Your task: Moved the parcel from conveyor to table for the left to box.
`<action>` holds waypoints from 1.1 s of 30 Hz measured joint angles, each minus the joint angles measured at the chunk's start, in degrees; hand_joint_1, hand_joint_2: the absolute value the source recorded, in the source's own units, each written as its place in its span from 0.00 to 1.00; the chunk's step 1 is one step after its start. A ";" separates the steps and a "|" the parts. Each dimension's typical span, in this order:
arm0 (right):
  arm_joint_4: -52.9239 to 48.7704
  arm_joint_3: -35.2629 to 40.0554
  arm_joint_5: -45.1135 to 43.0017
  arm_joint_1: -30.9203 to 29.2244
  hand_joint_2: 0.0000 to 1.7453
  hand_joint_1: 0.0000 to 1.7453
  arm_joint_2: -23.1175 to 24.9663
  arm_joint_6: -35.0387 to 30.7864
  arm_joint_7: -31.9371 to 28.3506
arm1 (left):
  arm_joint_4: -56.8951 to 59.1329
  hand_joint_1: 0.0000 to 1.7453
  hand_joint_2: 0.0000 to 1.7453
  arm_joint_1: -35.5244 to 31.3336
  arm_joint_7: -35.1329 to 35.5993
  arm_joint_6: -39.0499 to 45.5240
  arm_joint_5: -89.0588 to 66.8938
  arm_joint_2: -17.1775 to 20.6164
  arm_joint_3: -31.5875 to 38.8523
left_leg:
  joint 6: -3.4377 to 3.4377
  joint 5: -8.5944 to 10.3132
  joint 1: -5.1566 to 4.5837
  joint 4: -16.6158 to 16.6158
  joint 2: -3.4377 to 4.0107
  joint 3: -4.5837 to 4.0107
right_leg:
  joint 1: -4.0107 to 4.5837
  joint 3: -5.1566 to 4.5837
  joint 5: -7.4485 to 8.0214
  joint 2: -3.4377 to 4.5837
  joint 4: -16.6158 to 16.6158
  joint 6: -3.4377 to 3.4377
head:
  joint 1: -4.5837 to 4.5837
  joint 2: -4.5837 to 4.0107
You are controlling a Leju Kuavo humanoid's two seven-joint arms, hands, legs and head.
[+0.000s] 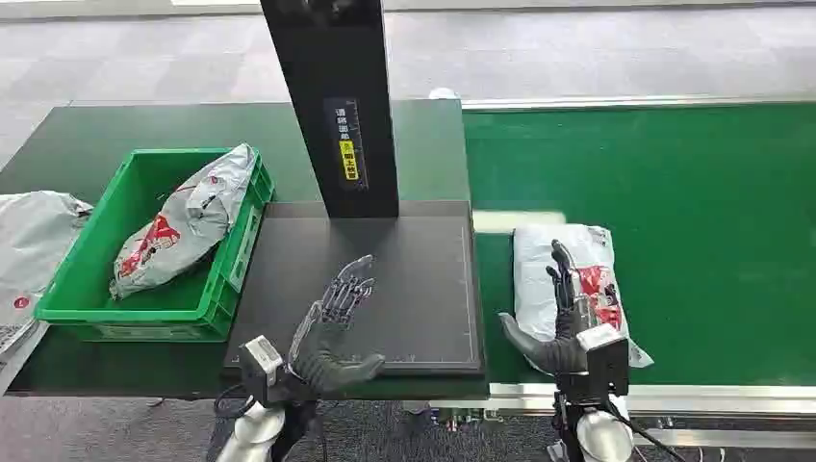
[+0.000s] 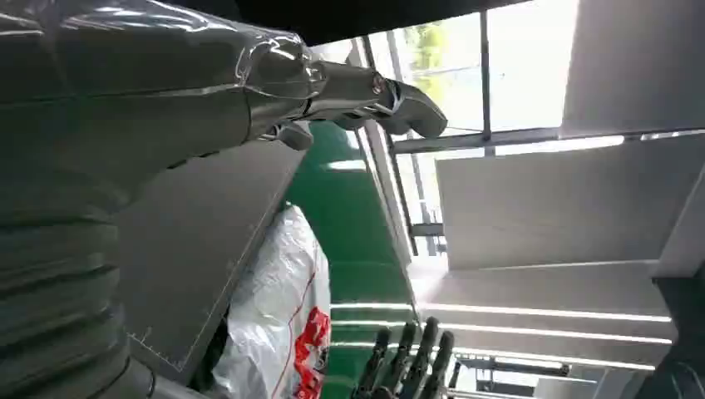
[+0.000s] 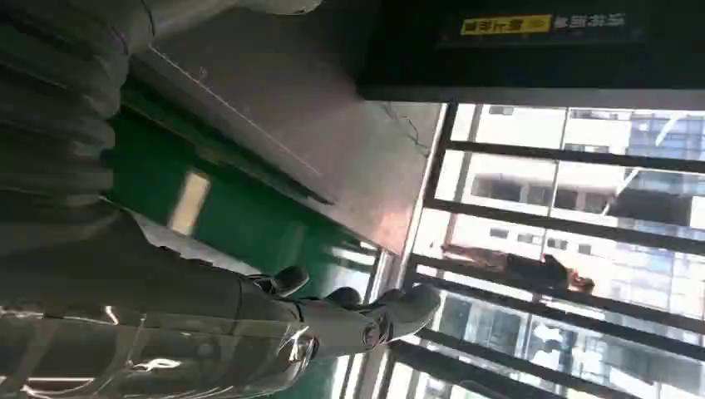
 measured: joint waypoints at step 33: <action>38.78 -3.15 39.49 -18.65 1.00 1.00 -6.62 -6.99 37.53 | -3.71 0.00 1.00 2.83 2.19 -0.20 -1.18 -0.11 1.42 | 0.06 -0.05 0.00 0.03 0.18 0.48 | 0.01 0.43 0.02 0.20 -0.07 0.01 | 0.00 0.00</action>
